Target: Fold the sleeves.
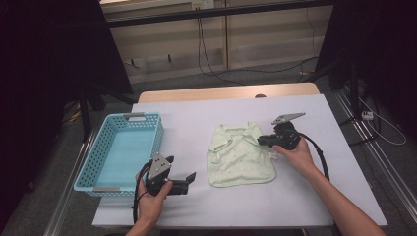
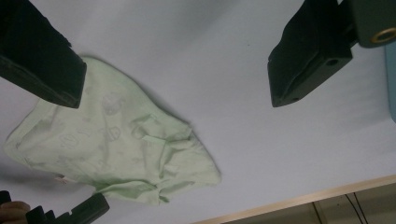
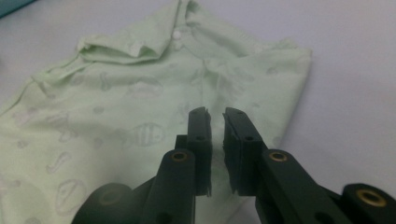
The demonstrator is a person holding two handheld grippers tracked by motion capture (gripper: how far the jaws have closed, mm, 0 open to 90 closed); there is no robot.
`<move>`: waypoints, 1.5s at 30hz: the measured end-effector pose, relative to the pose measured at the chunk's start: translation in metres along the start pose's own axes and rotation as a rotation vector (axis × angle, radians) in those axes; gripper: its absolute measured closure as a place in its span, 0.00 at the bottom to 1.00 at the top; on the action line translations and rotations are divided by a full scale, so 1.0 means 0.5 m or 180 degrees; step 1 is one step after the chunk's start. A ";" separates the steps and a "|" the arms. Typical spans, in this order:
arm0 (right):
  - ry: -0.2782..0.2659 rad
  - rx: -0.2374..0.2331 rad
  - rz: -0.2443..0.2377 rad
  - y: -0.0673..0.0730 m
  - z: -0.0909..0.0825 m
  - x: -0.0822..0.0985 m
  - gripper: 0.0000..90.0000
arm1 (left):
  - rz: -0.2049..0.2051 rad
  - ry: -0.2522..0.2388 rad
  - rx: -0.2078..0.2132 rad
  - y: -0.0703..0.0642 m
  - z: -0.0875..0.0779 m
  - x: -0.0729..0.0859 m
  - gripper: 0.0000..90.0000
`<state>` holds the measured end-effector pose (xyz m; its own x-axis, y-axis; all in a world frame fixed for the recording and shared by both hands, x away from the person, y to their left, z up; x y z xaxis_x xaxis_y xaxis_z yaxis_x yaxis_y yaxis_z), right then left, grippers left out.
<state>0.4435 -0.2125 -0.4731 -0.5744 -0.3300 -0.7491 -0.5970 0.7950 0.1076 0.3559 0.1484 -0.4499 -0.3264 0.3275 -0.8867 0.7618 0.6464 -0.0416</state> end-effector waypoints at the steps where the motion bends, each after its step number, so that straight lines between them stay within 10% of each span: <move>1: 0.0022 0.0002 -0.0027 0.002 0.003 0.002 0.90 | 0.0003 -0.0002 0.0003 0.000 -0.001 0.000 0.05; 25: 0.0246 0.0194 -0.0173 0.013 0.002 0.021 0.99 | -0.0075 0.0029 0.0000 0.015 0.051 -0.019 0.05; 36: -0.0279 0.0066 0.0146 0.014 -0.025 -0.001 0.68 | -0.0054 -0.0074 0.0084 0.011 0.104 -0.069 0.06; 45: -0.0340 0.0197 0.0156 0.004 -0.035 0.002 0.38 | -0.0077 -0.0052 0.0038 0.037 0.136 -0.086 0.06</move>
<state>0.4321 -0.2202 -0.4619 -0.5371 -0.2365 -0.8097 -0.5322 0.8397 0.1077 0.4220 0.0996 -0.4437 -0.3358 0.3005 -0.8927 0.7605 0.6457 -0.0687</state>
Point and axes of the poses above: each handheld gripper's, and its own axes: z roughly forward along the jaws, x roughly out of its underside, y roughly to its left, the point moved 4 cm from there along z, roughly forward along the jaws, and after that the axes turned 5 degrees about x, right-handed, at the moved point
